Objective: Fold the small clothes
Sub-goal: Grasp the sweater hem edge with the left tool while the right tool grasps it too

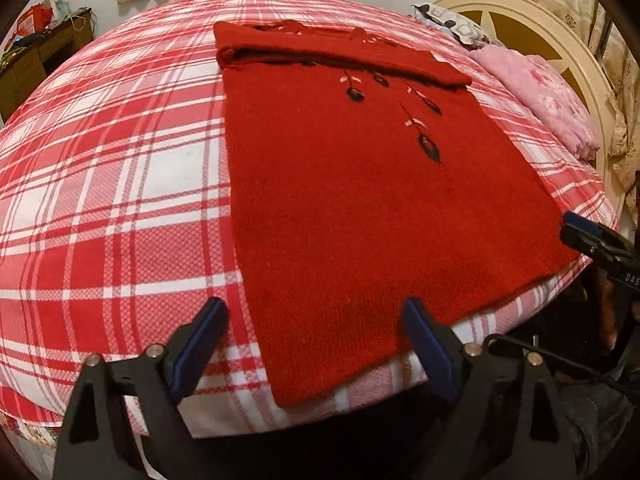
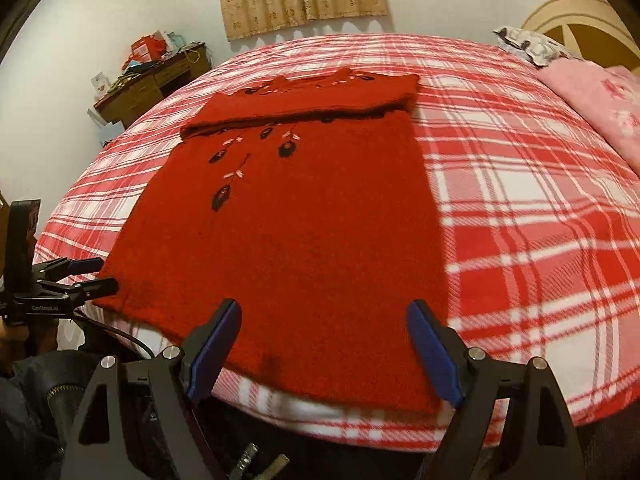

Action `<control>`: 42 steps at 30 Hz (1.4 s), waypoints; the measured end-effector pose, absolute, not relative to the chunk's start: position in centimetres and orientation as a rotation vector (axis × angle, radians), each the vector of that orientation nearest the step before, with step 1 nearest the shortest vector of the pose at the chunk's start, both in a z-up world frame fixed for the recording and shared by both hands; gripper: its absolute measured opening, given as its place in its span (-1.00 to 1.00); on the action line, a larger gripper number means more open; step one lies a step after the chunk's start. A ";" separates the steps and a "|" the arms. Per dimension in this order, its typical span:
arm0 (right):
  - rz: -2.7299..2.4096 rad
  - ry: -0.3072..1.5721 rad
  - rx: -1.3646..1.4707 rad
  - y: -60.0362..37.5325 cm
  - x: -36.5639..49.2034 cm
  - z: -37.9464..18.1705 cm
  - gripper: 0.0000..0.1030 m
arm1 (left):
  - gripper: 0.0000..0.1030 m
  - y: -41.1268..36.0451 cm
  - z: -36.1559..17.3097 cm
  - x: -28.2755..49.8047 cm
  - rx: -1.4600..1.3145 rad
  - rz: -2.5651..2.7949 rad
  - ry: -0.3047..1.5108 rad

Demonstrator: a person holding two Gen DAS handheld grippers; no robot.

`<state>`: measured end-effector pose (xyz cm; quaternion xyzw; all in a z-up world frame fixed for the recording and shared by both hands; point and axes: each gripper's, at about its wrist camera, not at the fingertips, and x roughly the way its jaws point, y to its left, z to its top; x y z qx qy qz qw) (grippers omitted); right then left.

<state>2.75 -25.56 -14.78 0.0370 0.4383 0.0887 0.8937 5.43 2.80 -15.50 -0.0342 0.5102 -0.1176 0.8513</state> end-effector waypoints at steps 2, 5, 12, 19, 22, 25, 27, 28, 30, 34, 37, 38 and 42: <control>0.170 0.917 0.089 -26.1 2.6 -15.1 0.65 | 0.68 3.0 -15.8 5.3 -0.096 -0.252 1.092; 0.159 0.920 0.095 -26.5 2.5 -15.3 0.65 | 0.65 4.0 -16.3 5.3 -0.158 -0.248 1.111; 0.156 0.919 0.085 -26.8 2.3 -15.6 0.65 | -0.29 4.5 -16.2 4.9 -0.183 -0.248 1.111; 0.094 0.918 0.102 -29.0 1.6 -15.7 0.65 | -0.22 4.0 -16.5 5.0 -0.152 -0.266 1.139; 0.086 0.942 0.128 -29.8 1.5 -16.2 0.65 | -0.21 4.0 -16.5 5.0 -0.161 -0.272 1.136; 0.088 0.944 0.120 -29.6 1.3 -16.3 0.65 | -0.29 4.4 -16.4 5.1 -0.180 -0.281 1.134; 0.100 0.954 0.124 -29.5 1.4 -16.4 0.65 | -0.47 4.7 -16.4 5.2 -0.196 -0.278 1.129; 0.104 0.960 0.125 -29.5 1.4 -16.5 0.60 | -0.67 4.9 -16.4 5.2 -0.207 -0.282 1.127; 0.106 0.966 0.124 -29.6 1.4 -16.6 0.34 | -0.78 5.3 -16.2 5.3 -0.237 -0.292 1.112; 0.133 0.985 0.173 -30.1 1.6 -16.9 -0.38 | -0.81 5.7 -15.6 5.3 -0.266 -0.317 1.075; 0.137 0.970 0.215 -30.8 1.6 -16.7 -0.84 | -0.81 6.3 -15.2 5.4 -0.307 -0.324 1.049; 0.147 0.958 0.241 -31.1 1.5 -16.6 -0.85 | -0.82 6.7 -15.0 5.4 -0.329 -0.326 1.037; 0.184 0.878 0.307 -31.9 1.1 -14.9 -0.87 | -0.82 7.9 -13.9 5.7 -0.396 -0.332 0.977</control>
